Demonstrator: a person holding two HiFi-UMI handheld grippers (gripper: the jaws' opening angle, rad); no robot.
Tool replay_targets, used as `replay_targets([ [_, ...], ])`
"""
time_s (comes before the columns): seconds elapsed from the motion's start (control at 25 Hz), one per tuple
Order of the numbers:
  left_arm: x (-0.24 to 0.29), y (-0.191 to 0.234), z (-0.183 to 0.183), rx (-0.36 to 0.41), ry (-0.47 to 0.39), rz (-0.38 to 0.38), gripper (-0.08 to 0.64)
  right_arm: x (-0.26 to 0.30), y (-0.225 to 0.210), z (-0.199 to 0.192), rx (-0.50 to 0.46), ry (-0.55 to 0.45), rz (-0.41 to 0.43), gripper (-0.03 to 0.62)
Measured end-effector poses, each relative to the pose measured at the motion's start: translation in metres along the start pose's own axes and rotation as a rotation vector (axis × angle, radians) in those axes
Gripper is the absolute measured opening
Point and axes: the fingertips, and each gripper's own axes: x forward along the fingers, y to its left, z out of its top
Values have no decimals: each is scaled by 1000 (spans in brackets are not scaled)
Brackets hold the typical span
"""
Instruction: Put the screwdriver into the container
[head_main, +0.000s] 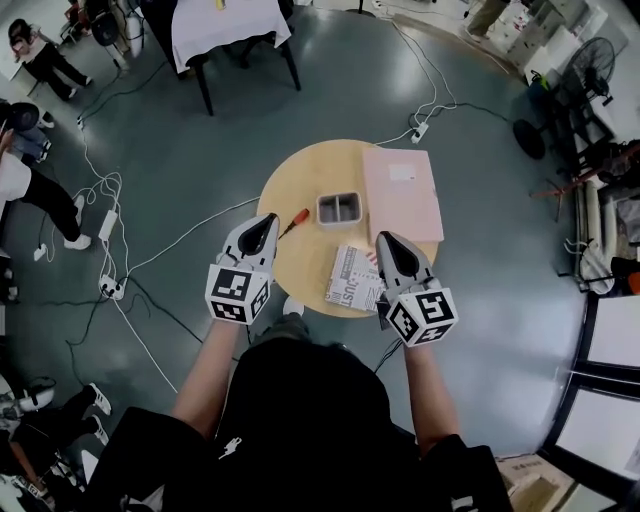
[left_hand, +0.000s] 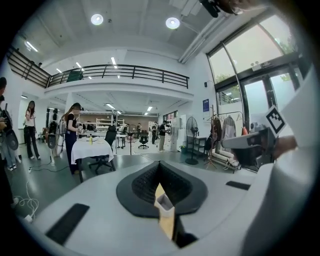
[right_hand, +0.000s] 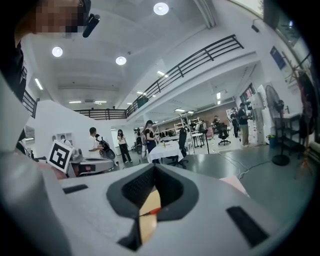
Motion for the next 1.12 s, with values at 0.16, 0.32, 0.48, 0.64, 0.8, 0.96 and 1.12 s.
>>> replay_targets([
  [0.16, 19, 17, -14, -17, 39, -50, 2, 22, 6, -4, -11, 20, -23, 2],
  [0.32, 36, 31, -42, -12, 105, -87, 2, 41, 13, -12, -20, 47, -44, 2],
  [0.48, 47, 46, -74, -9, 165, -116, 2, 58, 16, -29, -14, 82, -75, 2],
  [0.64, 62, 56, -102, 3, 217, -154, 3, 76, 22, -50, -5, 122, -96, 2],
  [0.8, 76, 53, -125, 25, 281, -208, 80, 86, 28, -70, 12, 177, -95, 2],
  [0.96, 89, 48, -145, 51, 345, -245, 164, 90, 22, -80, 28, 201, -107, 2],
  [1.12, 100, 43, -167, 71, 417, -265, 205, 93, 17, -87, 27, 227, -106, 2],
])
